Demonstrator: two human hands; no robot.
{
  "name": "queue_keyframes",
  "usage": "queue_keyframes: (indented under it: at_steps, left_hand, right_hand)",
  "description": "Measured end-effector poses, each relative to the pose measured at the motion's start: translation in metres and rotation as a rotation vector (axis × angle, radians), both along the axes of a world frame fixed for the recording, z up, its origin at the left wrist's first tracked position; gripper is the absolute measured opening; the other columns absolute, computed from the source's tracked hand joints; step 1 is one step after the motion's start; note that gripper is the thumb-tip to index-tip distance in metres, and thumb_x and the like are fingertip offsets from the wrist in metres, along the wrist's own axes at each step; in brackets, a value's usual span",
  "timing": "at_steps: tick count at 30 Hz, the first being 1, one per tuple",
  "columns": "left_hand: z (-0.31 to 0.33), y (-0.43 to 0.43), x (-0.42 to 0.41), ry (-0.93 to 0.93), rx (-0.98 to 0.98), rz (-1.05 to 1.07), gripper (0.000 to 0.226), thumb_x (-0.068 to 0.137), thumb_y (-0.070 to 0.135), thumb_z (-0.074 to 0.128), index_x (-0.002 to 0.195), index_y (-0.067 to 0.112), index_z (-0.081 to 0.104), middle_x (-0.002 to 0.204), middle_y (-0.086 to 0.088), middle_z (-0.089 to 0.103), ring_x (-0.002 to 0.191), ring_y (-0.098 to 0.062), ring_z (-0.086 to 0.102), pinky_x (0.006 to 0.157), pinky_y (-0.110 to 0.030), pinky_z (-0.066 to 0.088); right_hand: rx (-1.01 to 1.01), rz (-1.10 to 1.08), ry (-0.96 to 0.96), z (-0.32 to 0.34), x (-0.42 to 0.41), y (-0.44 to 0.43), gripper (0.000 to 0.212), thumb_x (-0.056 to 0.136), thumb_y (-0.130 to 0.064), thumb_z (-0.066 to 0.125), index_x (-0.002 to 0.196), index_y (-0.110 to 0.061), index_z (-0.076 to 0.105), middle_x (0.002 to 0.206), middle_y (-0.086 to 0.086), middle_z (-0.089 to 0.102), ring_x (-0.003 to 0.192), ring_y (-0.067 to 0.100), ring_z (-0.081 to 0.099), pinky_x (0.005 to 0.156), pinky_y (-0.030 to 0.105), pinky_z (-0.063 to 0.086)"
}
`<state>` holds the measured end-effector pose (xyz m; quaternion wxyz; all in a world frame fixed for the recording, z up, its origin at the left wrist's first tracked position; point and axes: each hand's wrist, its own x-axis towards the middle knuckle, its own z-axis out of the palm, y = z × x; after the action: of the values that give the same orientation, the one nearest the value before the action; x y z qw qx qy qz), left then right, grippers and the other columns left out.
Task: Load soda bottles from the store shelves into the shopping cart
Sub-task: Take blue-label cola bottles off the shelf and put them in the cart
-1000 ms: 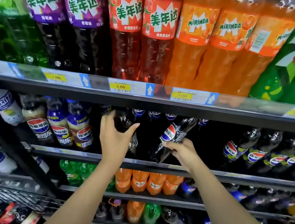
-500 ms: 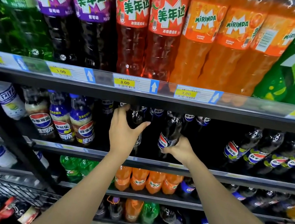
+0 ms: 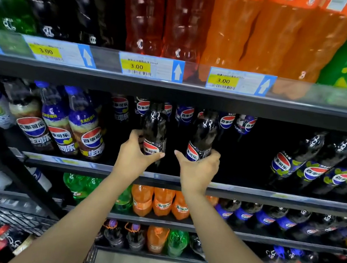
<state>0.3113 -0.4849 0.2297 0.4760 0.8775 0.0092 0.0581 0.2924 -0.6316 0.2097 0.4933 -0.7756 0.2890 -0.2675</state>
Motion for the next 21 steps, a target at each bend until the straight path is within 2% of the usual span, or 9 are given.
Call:
queue_keyframes:
  at_steps: [2, 5, 8, 13, 17, 21]
  left_hand:
    - [-0.004, -0.007, -0.001, -0.059, 0.002, 0.03, 0.076, 0.068, 0.035, 0.086, 0.127, 0.011, 0.044, 0.118, -0.006, 0.063, 0.107, -0.021, 0.061, 0.084, -0.028, 0.051]
    - [-0.008, -0.023, -0.001, -0.114, 0.015, 0.076, 0.069, 0.07, 0.034, 0.085, 0.121, 0.01, 0.046, 0.112, -0.006, 0.064, 0.103, -0.021, 0.062, 0.085, -0.032, 0.052]
    - [-0.012, -0.046, 0.001, -0.155, 0.011, 0.088, 0.068, 0.07, 0.036, 0.085, 0.119, 0.01, 0.046, 0.109, -0.007, 0.064, 0.099, -0.022, 0.063, 0.081, -0.033, 0.054]
    - [-0.016, -0.098, 0.007, -0.197, 0.019, 0.093, 0.067, 0.072, 0.035, 0.083, 0.119, 0.007, 0.046, 0.108, -0.012, 0.063, 0.094, -0.026, 0.063, 0.069, -0.025, 0.045]
    - [-0.02, -0.135, 0.021, -0.222, 0.009, 0.074, 0.064, 0.071, 0.034, 0.084, 0.116, 0.007, 0.046, 0.107, -0.013, 0.065, 0.092, -0.028, 0.066, 0.068, -0.023, 0.043]
    - [-0.023, -0.165, 0.033, -0.255, 0.035, 0.098, 0.065, 0.069, 0.036, 0.084, 0.114, 0.006, 0.047, 0.103, -0.013, 0.066, 0.092, -0.031, 0.067, 0.072, -0.033, 0.051]
  right_hand:
    - [-0.028, -0.013, -0.05, -0.004, 0.005, -0.002, 0.067, 0.062, -0.026, 0.087, 0.113, -0.005, 0.049, 0.11, 0.011, 0.059, 0.107, 0.027, 0.054, 0.09, 0.041, 0.05]
    - [-0.092, 0.063, -0.062, -0.01, 0.004, -0.019, 0.056, 0.07, -0.019, 0.082, 0.115, -0.006, 0.051, 0.11, 0.01, 0.06, 0.108, 0.023, 0.055, 0.087, 0.026, 0.046]
    - [-0.125, 0.106, -0.079, -0.01, 0.0, -0.048, 0.056, 0.074, -0.018, 0.08, 0.121, -0.006, 0.051, 0.112, 0.009, 0.062, 0.105, 0.021, 0.059, 0.081, 0.019, 0.043]
    - [-0.138, 0.135, -0.028, -0.004, -0.001, -0.104, 0.058, 0.076, -0.017, 0.079, 0.122, -0.003, 0.047, 0.112, 0.014, 0.063, 0.099, 0.025, 0.065, 0.075, 0.022, 0.048]
    - [-0.115, 0.149, 0.005, -0.001, 0.001, -0.141, 0.06, 0.077, -0.015, 0.078, 0.122, 0.0, 0.041, 0.11, 0.013, 0.062, 0.087, 0.015, 0.057, 0.068, 0.015, 0.04]
    - [-0.126, 0.13, -0.019, -0.004, 0.009, -0.16, 0.059, 0.074, -0.014, 0.08, 0.115, 0.001, 0.04, 0.094, 0.005, 0.057, 0.077, 0.01, 0.052, 0.058, 0.003, 0.036]
